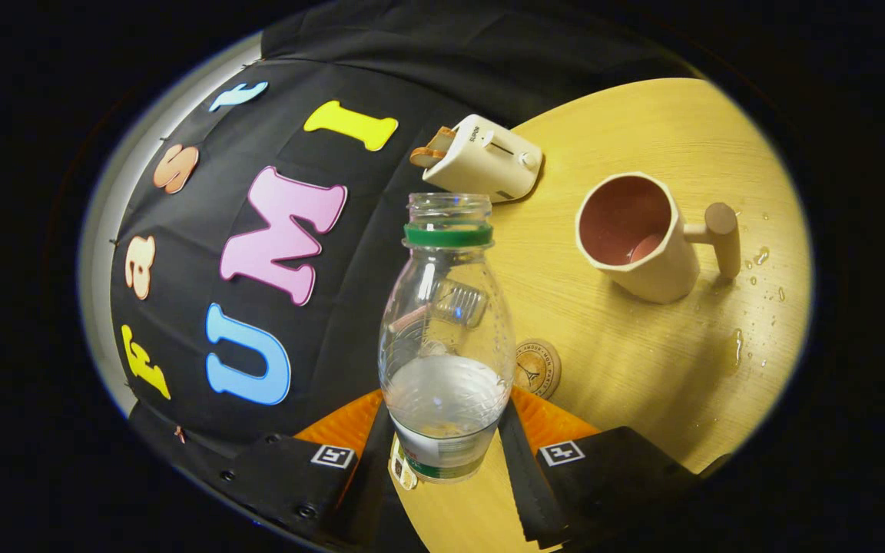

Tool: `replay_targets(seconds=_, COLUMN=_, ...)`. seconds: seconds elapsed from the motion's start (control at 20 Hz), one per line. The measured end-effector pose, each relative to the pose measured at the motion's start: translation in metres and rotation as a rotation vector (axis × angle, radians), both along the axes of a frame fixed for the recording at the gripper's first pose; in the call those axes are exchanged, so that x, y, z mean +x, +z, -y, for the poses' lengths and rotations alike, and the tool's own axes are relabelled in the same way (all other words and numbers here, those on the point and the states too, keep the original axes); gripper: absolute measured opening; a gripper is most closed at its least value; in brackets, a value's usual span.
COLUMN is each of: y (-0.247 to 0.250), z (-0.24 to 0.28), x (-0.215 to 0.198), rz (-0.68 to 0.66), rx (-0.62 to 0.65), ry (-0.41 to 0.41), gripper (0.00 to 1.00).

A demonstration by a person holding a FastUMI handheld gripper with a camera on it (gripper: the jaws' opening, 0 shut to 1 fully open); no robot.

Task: Take the bottle from table, then pour the juice into the cup, finally place the bottle on the coaster

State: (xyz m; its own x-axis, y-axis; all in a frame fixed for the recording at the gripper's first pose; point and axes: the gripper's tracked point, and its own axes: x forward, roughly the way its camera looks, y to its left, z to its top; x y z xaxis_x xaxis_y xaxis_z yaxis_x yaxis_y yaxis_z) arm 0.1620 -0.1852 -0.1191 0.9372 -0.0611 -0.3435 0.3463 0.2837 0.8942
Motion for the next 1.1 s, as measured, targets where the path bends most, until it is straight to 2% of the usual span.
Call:
replay_targets(seconds=0.5, y=-0.01, z=0.016, x=-0.003, rz=-0.036, rx=0.222, ry=-0.059, gripper=0.72)
replay_targets(seconds=0.75, y=-0.003, z=0.01, x=0.002, rz=-0.031, rx=0.316, ry=-0.057, gripper=0.72)
replay_targets(seconds=1.1, y=0.004, z=0.019, x=0.01, rz=-0.025, rx=0.475, ry=-0.119, gripper=0.72)
